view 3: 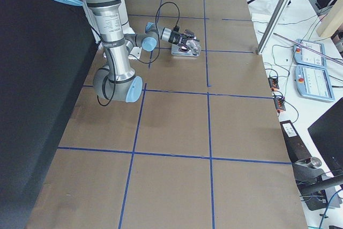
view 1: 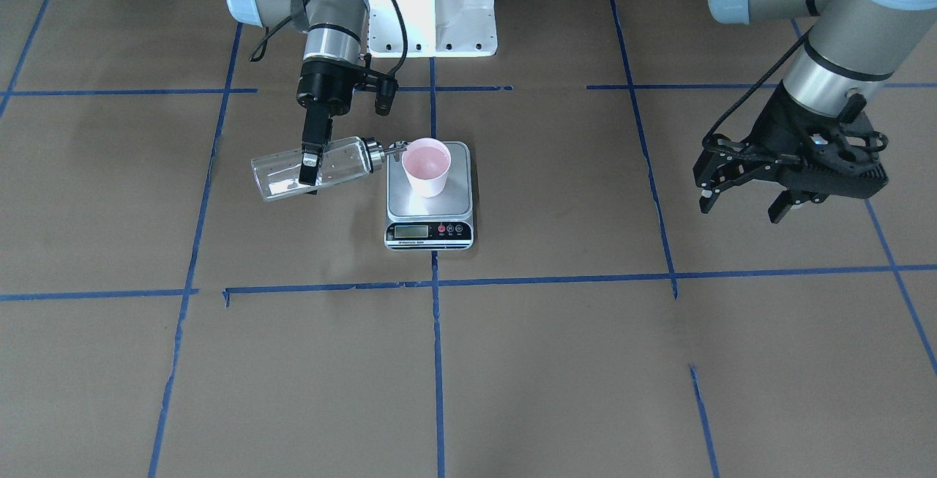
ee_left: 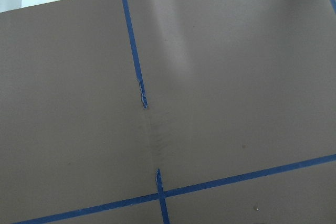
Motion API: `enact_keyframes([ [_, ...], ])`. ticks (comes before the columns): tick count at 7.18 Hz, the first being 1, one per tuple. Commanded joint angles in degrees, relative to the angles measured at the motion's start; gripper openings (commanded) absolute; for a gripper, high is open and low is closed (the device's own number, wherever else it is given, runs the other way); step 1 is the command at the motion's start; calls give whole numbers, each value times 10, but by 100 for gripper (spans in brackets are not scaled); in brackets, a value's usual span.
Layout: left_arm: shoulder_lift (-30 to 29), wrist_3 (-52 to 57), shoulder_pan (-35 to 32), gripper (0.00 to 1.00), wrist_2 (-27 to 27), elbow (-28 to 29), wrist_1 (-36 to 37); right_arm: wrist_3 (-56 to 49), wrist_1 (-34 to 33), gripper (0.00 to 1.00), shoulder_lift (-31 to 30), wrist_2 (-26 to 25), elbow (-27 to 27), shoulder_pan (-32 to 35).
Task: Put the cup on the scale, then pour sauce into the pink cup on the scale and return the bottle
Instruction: 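Tilt the glass bottle over the pink cup to pour sauce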
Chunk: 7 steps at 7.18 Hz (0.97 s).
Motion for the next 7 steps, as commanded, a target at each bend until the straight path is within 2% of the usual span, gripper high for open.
enact_keyframes([
  [1,1,0,0,89,0,-1,0,-49,-23,0,21,-12,0,2],
  [7,1,0,0,89,0,-1,0,-75,-19,0,13,-31,-1,3],
])
